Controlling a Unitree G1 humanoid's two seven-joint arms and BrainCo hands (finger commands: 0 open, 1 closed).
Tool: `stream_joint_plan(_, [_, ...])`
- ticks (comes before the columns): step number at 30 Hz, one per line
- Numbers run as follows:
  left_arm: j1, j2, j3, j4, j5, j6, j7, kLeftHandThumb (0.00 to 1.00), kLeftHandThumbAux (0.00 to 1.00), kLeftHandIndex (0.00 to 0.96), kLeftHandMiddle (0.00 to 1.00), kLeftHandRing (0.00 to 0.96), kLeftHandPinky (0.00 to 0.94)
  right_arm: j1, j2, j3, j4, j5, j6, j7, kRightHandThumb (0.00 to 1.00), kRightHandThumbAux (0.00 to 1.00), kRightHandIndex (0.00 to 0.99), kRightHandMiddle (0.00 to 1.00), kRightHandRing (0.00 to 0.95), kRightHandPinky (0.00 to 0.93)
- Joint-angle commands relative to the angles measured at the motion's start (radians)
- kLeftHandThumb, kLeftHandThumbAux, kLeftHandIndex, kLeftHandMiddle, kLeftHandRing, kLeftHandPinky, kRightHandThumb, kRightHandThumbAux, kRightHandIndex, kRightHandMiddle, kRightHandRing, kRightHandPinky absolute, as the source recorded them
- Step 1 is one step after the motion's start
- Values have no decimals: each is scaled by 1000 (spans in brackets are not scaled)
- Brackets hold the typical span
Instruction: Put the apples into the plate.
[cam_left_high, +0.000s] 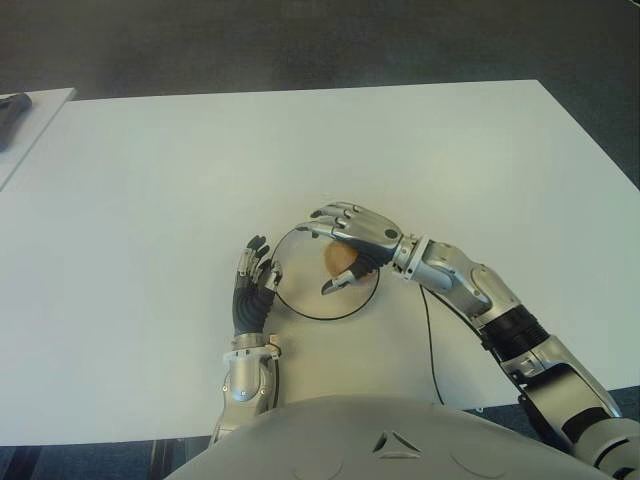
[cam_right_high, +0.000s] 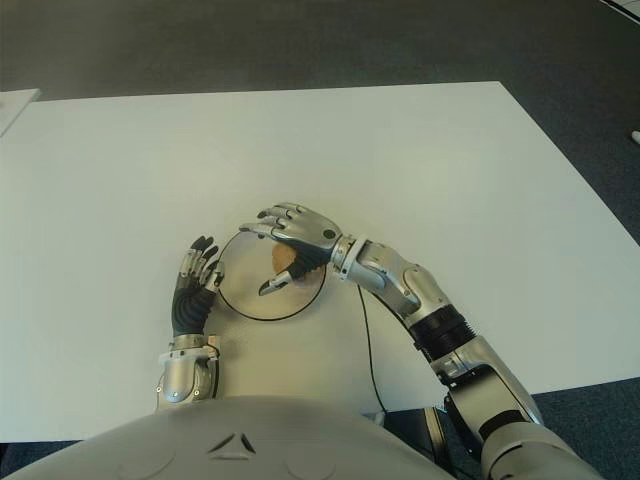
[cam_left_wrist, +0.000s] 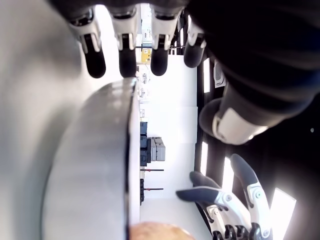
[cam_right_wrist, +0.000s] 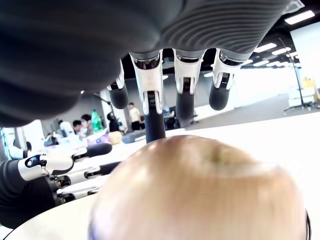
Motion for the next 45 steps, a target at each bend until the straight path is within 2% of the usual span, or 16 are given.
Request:
stream_joint_plan(1, [32, -68, 1, 133, -17, 121, 12, 302, 596, 110, 117, 132, 201, 8, -6, -3, -3, 4, 12, 14, 168, 195, 0, 0, 0, 0])
stream_joint_plan(12, [30, -70, 0, 132, -15, 123, 14, 297, 605, 102, 113, 125, 184, 12, -5, -13, -6, 38, 21, 32, 177, 197, 0, 0, 0, 0])
stream_joint_plan(16, [31, -74, -2, 130, -18, 127, 13, 297, 607, 104, 116, 124, 175, 19, 4, -30, 1, 121, 45, 84, 178, 196, 0, 0, 0, 0])
stream_joint_plan(20, [32, -76, -1, 128, -26, 131, 10, 298, 605, 103, 113, 118, 171, 2, 17, -77, 63, 259, 73, 138, 181, 184, 0, 0, 0, 0])
stream_joint_plan(28, [32, -76, 1, 142, -37, 116, 6, 294, 612, 105, 118, 127, 190, -3, 43, -134, 78, 338, 150, 154, 201, 202, 0, 0, 0, 0])
stream_joint_plan(31, [28, -75, 2, 151, -36, 109, 8, 290, 617, 106, 119, 131, 194, 4, 81, -179, 93, 389, 210, 134, 204, 212, 0, 0, 0, 0])
stream_joint_plan(34, [28, -73, 3, 154, -36, 106, 8, 284, 619, 105, 120, 133, 191, 10, 101, -200, 100, 410, 235, 121, 205, 221, 0, 0, 0, 0])
stream_joint_plan(38, [31, -70, 2, 152, -33, 101, 7, 275, 620, 108, 125, 139, 196, 45, 122, -265, 170, 458, 224, 54, 197, 252, 0, 0, 0, 0])
stream_joint_plan(45, [41, -63, 3, 141, -36, 103, 4, 279, 623, 110, 128, 145, 205, 110, 105, -324, 231, 477, 193, -6, 163, 312, 0, 0, 0, 4])
